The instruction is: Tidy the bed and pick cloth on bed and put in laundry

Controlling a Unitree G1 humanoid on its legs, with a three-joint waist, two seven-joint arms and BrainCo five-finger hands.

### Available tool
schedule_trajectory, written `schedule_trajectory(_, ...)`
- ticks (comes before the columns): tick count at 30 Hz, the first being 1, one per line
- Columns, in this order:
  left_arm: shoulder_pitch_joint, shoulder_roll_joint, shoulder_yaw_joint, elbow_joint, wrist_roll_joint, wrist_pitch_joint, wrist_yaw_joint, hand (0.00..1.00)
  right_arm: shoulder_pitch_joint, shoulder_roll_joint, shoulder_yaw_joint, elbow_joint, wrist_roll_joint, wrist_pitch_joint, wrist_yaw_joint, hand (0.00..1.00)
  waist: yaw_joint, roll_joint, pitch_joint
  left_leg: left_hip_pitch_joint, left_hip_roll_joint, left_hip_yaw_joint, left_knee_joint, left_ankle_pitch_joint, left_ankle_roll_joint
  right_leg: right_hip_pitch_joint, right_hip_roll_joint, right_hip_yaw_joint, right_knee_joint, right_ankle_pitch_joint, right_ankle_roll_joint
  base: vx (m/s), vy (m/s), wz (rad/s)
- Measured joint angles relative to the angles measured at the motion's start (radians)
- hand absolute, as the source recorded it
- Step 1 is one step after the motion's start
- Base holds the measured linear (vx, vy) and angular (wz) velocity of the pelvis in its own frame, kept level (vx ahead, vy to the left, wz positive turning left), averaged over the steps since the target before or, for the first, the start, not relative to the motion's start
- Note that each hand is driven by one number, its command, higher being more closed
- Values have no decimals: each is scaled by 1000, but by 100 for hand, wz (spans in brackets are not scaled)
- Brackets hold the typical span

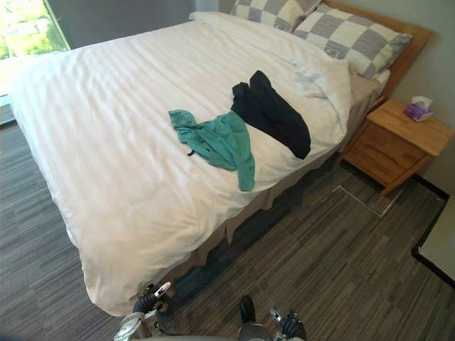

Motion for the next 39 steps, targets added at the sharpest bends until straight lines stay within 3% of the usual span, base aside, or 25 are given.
schedule_trajectory(1, 13, -1, 25, -10, 0, 2, 0, 0, -3, 4, 0, 3, -2, 0, -3, 0, -3, -9, 0, 30, 14, 34, 1, -9, -16, 1, 10, -65, 89, -36, 7, 132, -50, -88)
schedule_trajectory(3, 6, -11, 64, -11, 4, 5, -1, 0, -5, 9, 8, 7, -2, 0, -4, 0, 1, -25, -4, 45, 13, 90, 3, -16, -26, -6, 36, -67, 68, -27, 20, 67, -40, -106)
schedule_trajectory(4, -4, -22, 83, -9, 19, 10, -1, 0, -11, 10, 17, 4, -2, -4, -6, 0, -6, -21, 0, 39, 18, 145, -4, 3, 1, -6, 72, -35, -11, 36, 4, -8, -81, -134)
schedule_trajectory(5, -13, -35, 99, -15, 20, 13, -2, 0, -34, -5, 9, 0, -4, 3, -12, 0, 6, 10, 7, 31, 51, 223, -22, 24, 9, -10, 98, -52, -73, 60, -20, -9, -114, -129)
schedule_trajectory(6, -20, -45, 105, -17, 20, 15, -1, 0, -38, -9, -8, -5, -4, 4, -13, 0, 0, 16, 11, 38, 63, 247, -27, 17, -14, -29, 92, -116, 38, -25, -56, 69, -189, -113)
schedule_trajectory(7, -20, -44, 93, -18, 21, 19, -2, 0, -37, -1, -21, -3, -4, 8, -20, 0, -10, 7, 12, 53, 58, 277, -28, 20, -37, -55, 34, -218, 226, -169, -50, 99, -153, -110)
schedule_trajectory(8, -21, -42, 100, -16, 20, 21, -1, 0, -21, 12, -23, -6, -13, 9, -22, 0, -10, -13, 8, 66, 44, 317, -3, 20, -41, -40, 38, -256, 226, -183, -45, 104, -143, -115)
schedule_trajectory(9, -19, -37, 106, -4, 21, 26, -2, 0, -22, 10, -19, -14, -19, 8, -21, 0, -9, -2, 15, 71, 59, 337, 18, 21, -39, -20, 62, -241, 198, -162, -58, 15, -141, -135)
schedule_trajectory(10, -1, -28, 110, 10, 21, 28, -2, 0, -22, 12, -12, -19, -28, 6, -25, 0, -13, -9, 18, 67, 68, 349, 41, 16, 3, 20, 117, -181, 82, -102, -58, -10, -133, -115)
schedule_trajectory(11, -3, -25, 109, 8, 22, 25, -3, 0, -27, 12, -8, -18, -32, 6, -26, 0, -5, -11, 18, 64, 46, 327, 26, 7, 11, 43, 142, -137, 6, -57, -58, -49, -122, -170)
schedule_trajectory(12, 0, -32, 111, 10, 23, 24, -4, 0, -60, 15, -11, -20, -39, 7, -27, 0, 28, 17, 5, 32, 18, 313, -38, 51, 47, 70, 173, -123, -91, -57, -61, -35, -63, -151)
schedule_trajectory(13, -6, -35, 108, 9, 27, 23, -5, 0, -66, 14, -26, -26, -41, 6, -29, 0, 8, 22, 10, 49, 40, 343, -28, 17, -22, 51, 120, -245, 70, -224, -65, 19, -64, -130)
schedule_trajectory(14, -14, -27, 101, 17, 29, 27, -5, 0, -73, 16, -25, -24, -41, 7, -29, 0, 4, 10, 24, 60, 36, 355, -21, 13, -30, 43, 109, -265, 97, -230, -56, 40, -122, -60)
schedule_trajectory(18, -6, -9, 88, 27, 37, 30, -6, 0, -69, 9, -22, 16, -79, 8, -34, 0, 0, 9, 26, 71, 48, 323, 1, 35, -26, 181, 200, -164, -170, -88, -58, 25, -115, -58)
schedule_trajectory(21, -3, -5, 93, 27, 33, 30, -2, 0, -63, 4, -26, 40, -79, 9, -44, 0, 0, 21, 29, 68, 54, 310, -1, 41, -29, 214, 216, -122, -229, -59, -56, 0, 24, -55)
schedule_trajectory(24, 6, -6, 134, 26, 14, 30, 2, 0, -59, 2, -46, 47, -81, 12, -56, 0, -7, 27, 31, 67, 56, 324, 64, 38, -41, 228, 214, -73, -249, -43, -43, 5, 119, -40)
schedule_trajectory(26, 7, 10, 147, 24, -10, 24, 16, 0, -62, 4, -39, 64, -113, 14, -65, 0, 0, 7, 42, 0, 75, 323, 252, 37, -41, 225, 185, -34, -252, -39, -37, -37, 128, -50)
schedule_trajectory(27, 6, 11, 151, 23, -16, 22, 22, 0, -62, 2, -35, 63, -120, 14, -66, 0, 0, -2, 43, -20, 77, 297, 303, 37, -35, 228, 180, -21, -250, -38, -36, -17, 118, -45)
schedule_trajectory(28, 5, 14, 150, 23, -26, 15, 28, 0, -66, -2, -17, 64, -129, 16, -69, 0, 3, 2, 51, -65, 53, 186, 346, 5, -12, 223, 175, 11, -245, -35, -34, 4, 99, -64)
schedule_trajectory(29, 5, 5, 146, 21, -30, 9, 37, 0, -74, -24, 5, 73, -148, 18, -70, 0, 14, 22, 57, -73, 8, 42, 288, -21, -5, 219, 174, 50, -251, -26, -24, -11, 150, -77)
schedule_trajectory(31, 24, 9, 103, 27, -45, 2, 43, 0, -103, -44, 21, 97, -176, 25, -71, 0, 7, 46, 50, -85, -36, -106, 151, -20, -6, 208, 176, 84, -273, 0, -6, -26, 141, -75)
schedule_trajectory(33, 20, 12, 58, 28, -48, 2, 43, 0, -107, -52, 23, 103, -197, 28, -76, 0, 5, 66, 56, -66, -28, -103, 45, 12, 17, 206, 183, 108, -282, 19, 17, -16, 182, -50)
schedule_trajectory(35, 25, 21, 53, 29, -39, 3, 44, 0, -105, -38, 15, 98, -197, 27, -84, 0, 4, 49, 52, -46, -39, -82, 19, 12, 19, 210, 172, 113, -282, 28, 21, 32, 159, -22)
schedule_trajectory(36, 23, 56, 20, 71, -2, 17, 44, 0, -132, -24, 2, 180, -157, 25, -86, 0, -16, 10, 35, 36, -72, -103, -50, 24, 29, 245, 151, 60, -285, 29, 35, 22, 63, -6)
schedule_trajectory(39, 23, 56, 20, 71, -2, 17, 44, 0, -132, -24, 2, 180, -157, 25, -86, 0, -16, 10, 35, 36, -72, -103, -50, 24, 28, 245, 151, 60, -285, 29, 34, 0, 0, 0)
